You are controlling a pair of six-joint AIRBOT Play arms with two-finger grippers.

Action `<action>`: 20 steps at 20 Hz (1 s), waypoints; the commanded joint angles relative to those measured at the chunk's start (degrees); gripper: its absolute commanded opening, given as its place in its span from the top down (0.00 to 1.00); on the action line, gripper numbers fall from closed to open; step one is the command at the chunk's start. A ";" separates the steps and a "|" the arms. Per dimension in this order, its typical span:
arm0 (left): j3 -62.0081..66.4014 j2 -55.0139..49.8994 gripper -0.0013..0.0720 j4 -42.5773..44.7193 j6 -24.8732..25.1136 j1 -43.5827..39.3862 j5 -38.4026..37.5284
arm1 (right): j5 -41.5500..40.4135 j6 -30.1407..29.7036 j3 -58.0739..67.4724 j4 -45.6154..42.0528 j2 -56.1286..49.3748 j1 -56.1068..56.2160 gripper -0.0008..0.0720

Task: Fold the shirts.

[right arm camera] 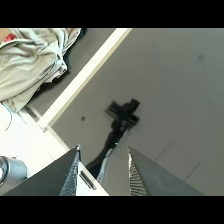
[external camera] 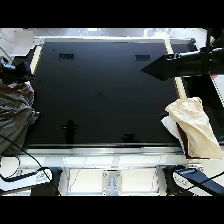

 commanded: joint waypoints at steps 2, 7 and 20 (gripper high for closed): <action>-0.02 -0.02 0.96 0.02 0.02 0.00 0.02 | -0.33 0.02 0.00 -1.36 -1.38 1.29 0.53; -0.02 -0.02 0.96 0.02 0.02 0.00 0.02 | -0.31 0.02 0.00 -1.97 -1.38 1.27 0.53; 0.00 -2.51 0.34 14.78 3.10 0.76 5.62 | -0.46 0.02 0.00 -6.10 -1.38 1.27 0.53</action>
